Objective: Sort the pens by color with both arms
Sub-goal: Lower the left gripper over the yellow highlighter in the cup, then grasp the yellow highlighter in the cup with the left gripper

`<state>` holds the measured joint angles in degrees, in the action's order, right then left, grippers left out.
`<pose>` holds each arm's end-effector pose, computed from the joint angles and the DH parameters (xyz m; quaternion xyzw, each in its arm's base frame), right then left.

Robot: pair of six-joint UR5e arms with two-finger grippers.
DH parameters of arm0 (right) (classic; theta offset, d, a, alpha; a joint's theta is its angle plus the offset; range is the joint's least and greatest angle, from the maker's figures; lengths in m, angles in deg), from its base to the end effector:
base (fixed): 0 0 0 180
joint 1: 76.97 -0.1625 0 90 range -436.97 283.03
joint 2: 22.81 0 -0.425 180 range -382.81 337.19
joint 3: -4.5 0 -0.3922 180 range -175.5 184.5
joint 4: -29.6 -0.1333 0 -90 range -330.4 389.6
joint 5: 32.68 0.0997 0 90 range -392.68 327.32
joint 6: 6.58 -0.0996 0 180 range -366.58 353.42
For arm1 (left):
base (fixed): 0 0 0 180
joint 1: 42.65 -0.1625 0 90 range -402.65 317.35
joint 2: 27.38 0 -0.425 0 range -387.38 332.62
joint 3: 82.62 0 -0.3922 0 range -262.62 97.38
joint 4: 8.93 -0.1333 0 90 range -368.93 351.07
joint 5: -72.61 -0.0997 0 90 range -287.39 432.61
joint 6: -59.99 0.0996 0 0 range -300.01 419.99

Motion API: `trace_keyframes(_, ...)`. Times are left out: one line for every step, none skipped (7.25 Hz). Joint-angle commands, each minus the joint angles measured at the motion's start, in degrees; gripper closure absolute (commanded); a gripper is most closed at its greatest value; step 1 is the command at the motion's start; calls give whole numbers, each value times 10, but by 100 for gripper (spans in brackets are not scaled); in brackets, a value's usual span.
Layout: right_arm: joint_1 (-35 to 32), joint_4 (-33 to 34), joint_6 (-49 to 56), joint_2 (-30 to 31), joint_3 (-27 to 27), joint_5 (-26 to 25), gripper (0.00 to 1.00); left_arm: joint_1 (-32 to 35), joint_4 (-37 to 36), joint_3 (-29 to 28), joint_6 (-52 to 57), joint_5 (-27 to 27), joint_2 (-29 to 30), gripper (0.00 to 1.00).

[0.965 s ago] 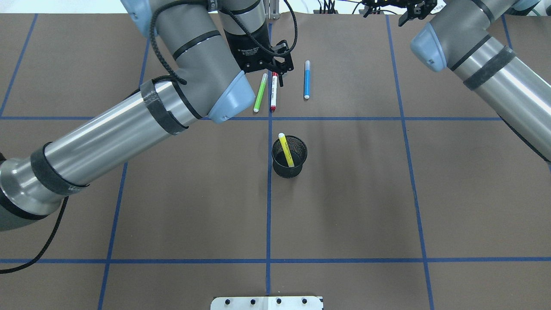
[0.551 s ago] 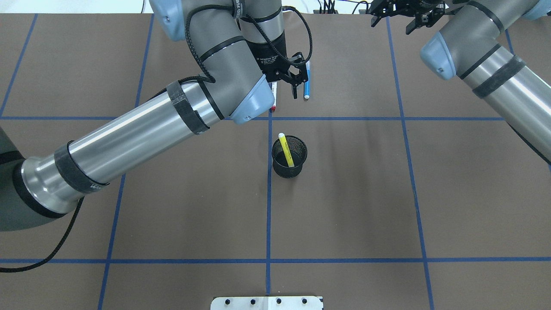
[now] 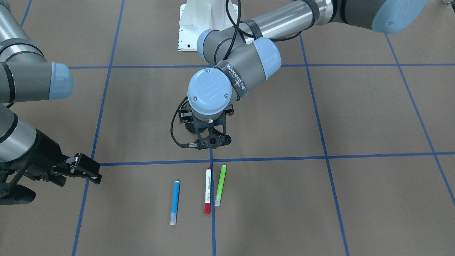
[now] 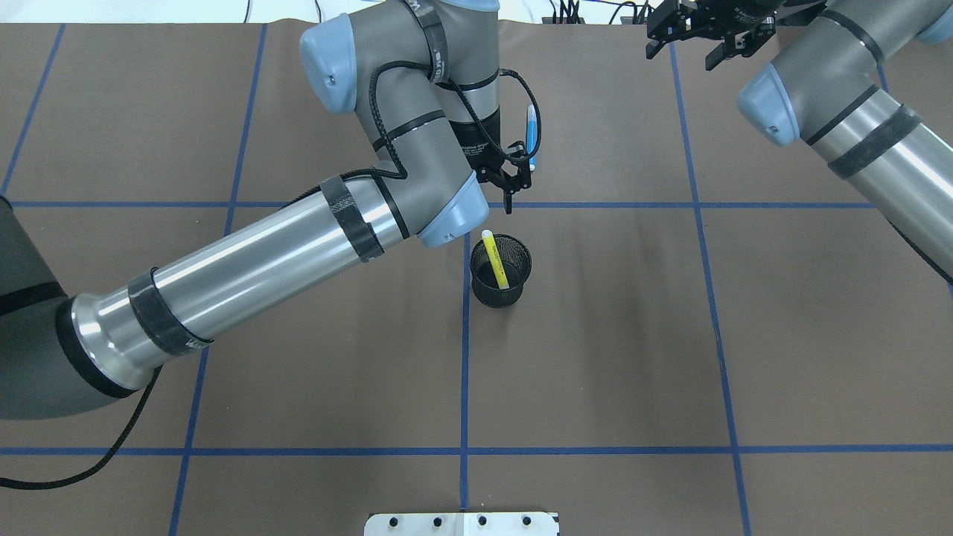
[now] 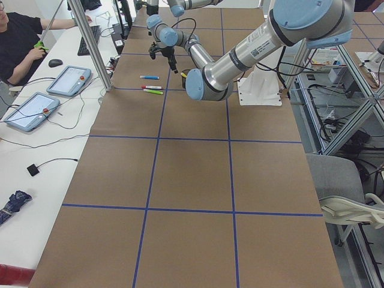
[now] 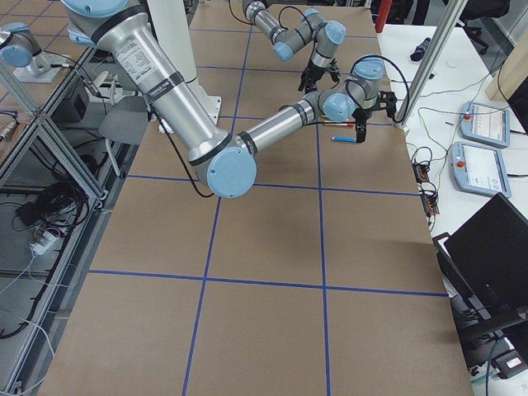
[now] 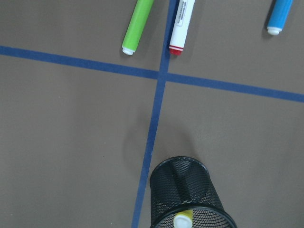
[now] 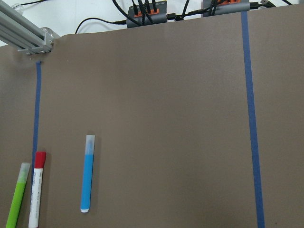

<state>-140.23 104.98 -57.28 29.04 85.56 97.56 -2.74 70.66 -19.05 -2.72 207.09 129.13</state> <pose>-0.2666 -0.6825 0.2911 0.0738 -0.4682 0.0552 0.8788 0.5818 -0.5695 0.0918 -0.1736 0.3999 -0.0020 0.9000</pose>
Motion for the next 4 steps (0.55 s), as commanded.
trace_keyframes(1, 1, 1, -2, 1, 2, 0, -14, 1, -4, -3, -1, -1, 7)
trace_keyframes(1, 1, 1, -3, 1, 2, 0, -14, 2, -3, -3, -1, -1, 14)
trace_keyframes(1, 1, 1, -2, 1, 2, 0, -13, 2, -1, -3, -1, 0, 21)
trace_keyframes(2, 1, 1, -2, 1, 2, 0, -13, 3, 0, -3, -2, 1, 27)
